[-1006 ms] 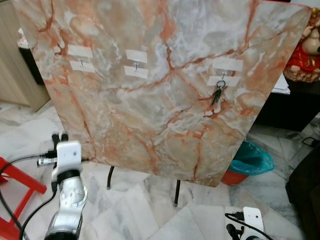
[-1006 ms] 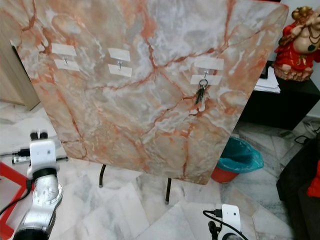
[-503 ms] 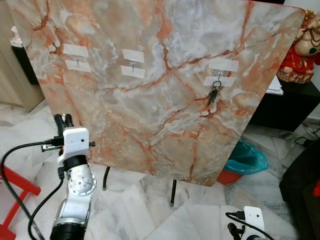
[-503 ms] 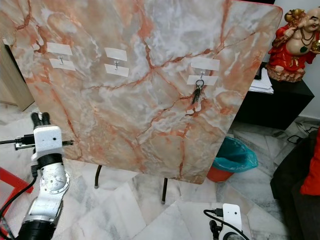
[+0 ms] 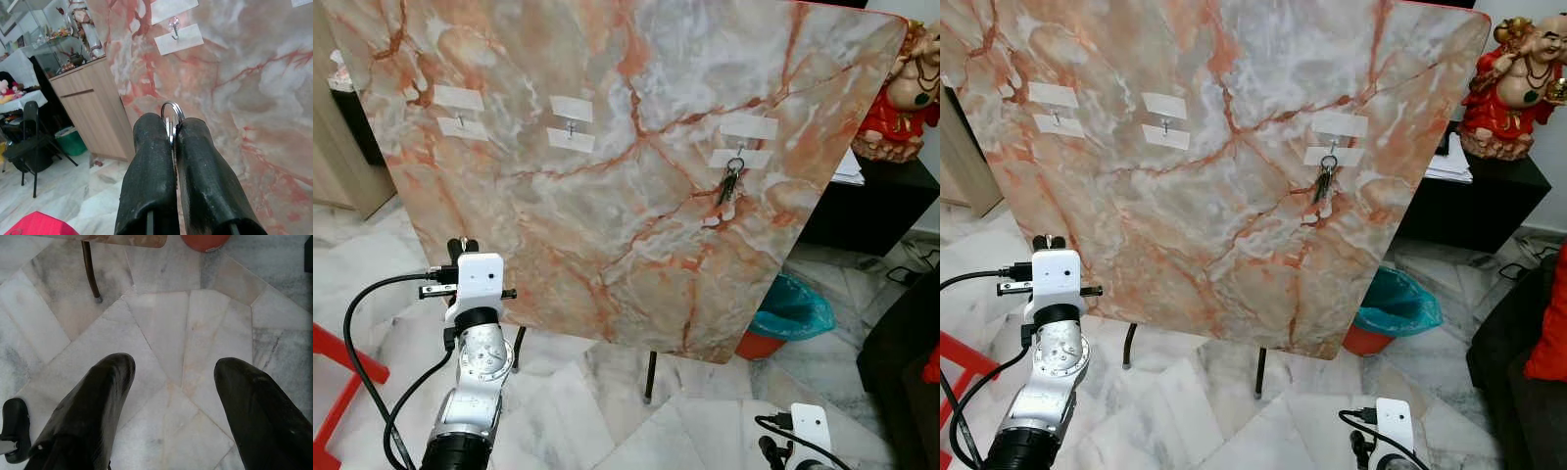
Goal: Hang keys on a hook
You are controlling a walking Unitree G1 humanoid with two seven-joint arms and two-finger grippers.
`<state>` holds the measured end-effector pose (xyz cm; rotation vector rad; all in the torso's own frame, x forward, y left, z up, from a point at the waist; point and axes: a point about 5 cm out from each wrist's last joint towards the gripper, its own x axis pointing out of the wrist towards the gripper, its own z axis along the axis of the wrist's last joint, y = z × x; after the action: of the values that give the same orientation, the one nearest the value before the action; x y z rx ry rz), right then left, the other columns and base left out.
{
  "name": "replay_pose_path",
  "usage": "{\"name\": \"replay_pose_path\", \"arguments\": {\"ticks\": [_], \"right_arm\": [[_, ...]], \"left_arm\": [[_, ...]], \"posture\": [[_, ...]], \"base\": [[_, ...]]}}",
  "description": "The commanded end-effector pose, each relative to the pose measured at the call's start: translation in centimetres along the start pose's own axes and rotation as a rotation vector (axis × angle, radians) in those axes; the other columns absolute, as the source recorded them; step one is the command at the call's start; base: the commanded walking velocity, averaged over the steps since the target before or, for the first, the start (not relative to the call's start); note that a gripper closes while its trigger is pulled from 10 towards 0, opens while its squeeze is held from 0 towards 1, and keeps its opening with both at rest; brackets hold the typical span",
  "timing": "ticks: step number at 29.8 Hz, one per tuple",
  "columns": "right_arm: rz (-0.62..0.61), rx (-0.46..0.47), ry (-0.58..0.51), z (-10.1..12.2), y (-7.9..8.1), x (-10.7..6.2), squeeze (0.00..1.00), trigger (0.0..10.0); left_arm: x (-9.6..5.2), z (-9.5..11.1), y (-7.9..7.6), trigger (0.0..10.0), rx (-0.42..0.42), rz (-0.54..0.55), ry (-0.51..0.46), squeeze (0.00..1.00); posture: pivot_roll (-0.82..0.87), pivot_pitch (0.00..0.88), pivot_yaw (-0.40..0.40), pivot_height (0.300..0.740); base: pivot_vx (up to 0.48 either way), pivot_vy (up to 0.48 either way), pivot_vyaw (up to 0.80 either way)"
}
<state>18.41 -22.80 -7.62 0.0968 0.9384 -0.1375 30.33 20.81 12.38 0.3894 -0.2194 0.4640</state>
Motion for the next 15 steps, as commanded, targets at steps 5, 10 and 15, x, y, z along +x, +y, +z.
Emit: {"name": "replay_pose_path", "arguments": {"ticks": [5,10,15], "right_arm": [[-0.007,0.0,-0.016,0.18,-0.3,-0.05,0.0,10.0],[-0.006,-0.001,-0.015,0.2,-0.28,-0.04,0.0,10.0],[-0.008,0.004,-0.017,0.2,-0.28,-0.04,0.0,10.0]], "left_arm": [[0.49,0.71,-0.13,10.0,0.021,0.001,-0.022,0.0],[0.58,0.54,-0.19,10.0,0.028,0.003,-0.001,0.0],[0.85,0.57,-0.47,10.0,0.014,-0.017,0.012,0.0]], "posture": [[0.03,0.0,-0.114,0.74],[0.03,0.0,-0.113,0.74],[0.03,0.0,-0.108,0.74]], "base": [[0.0,-0.309,0.0],[0.0,-0.337,0.0],[0.0,-0.067,0.0]]}}
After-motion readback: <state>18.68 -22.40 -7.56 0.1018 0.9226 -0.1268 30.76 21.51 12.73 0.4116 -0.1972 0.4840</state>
